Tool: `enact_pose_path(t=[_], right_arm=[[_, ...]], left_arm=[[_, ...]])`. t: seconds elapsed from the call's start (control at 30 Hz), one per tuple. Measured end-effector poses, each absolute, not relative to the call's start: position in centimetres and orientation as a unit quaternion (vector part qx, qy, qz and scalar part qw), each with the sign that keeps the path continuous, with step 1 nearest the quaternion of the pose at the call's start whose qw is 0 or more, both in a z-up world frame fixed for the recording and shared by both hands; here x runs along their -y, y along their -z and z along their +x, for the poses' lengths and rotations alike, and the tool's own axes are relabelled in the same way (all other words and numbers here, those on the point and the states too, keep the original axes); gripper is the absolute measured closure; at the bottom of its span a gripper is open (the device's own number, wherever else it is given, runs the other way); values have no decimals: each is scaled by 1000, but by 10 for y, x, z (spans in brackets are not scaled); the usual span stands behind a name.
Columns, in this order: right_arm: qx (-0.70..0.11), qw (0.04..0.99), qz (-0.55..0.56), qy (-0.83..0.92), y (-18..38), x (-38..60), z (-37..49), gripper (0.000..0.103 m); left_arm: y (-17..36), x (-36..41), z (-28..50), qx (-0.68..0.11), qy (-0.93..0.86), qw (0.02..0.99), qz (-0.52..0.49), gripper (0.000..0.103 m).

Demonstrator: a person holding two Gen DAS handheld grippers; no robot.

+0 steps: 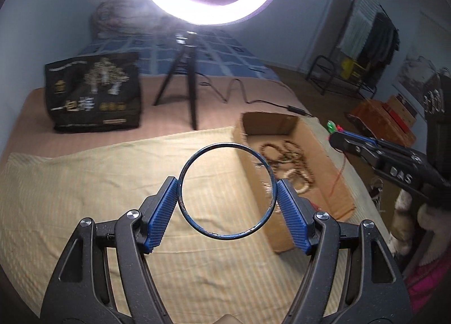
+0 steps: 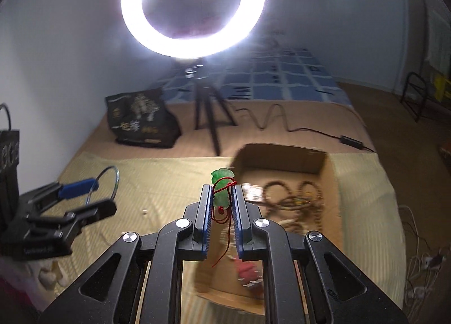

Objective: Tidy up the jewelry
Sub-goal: 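Carry the pendant and ring in both tools over the box and lower them, then open both tools to drop the pendant and ring into the box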

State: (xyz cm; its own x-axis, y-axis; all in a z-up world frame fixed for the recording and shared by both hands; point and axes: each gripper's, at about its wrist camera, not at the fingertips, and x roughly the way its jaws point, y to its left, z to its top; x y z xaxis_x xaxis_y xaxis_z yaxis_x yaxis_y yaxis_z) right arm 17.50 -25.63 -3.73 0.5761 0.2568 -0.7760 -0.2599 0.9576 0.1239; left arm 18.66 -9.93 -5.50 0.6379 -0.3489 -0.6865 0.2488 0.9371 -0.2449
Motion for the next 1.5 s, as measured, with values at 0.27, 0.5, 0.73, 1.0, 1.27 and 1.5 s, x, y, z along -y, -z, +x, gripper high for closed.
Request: enact_pose_path(t=[0.27,0.5,0.73,1.0,1.27,1.5], right_arm=[[-457,883,22,-102,52,301,186,91],[-471,878,38,-80,65,325,195,91],[-480,873,43,-73,75,331,202,91],[-478,875,39,-73,77,325,204,91],[-466,882,32,-57,73,326,202,51],[-457,888,37,-42,66,329,201,38]], left_arm=[[68,151,203,-402,185,895,-48,30],[81,175,218,-413,188,890,-48,30],[87,186,225,-415,191,888,-48,30],[86,196,223,-408,199,890,-35,30],[88,197,223,-415,201,887,-32,29],[87,197,221,-419,201,885,-25,29]])
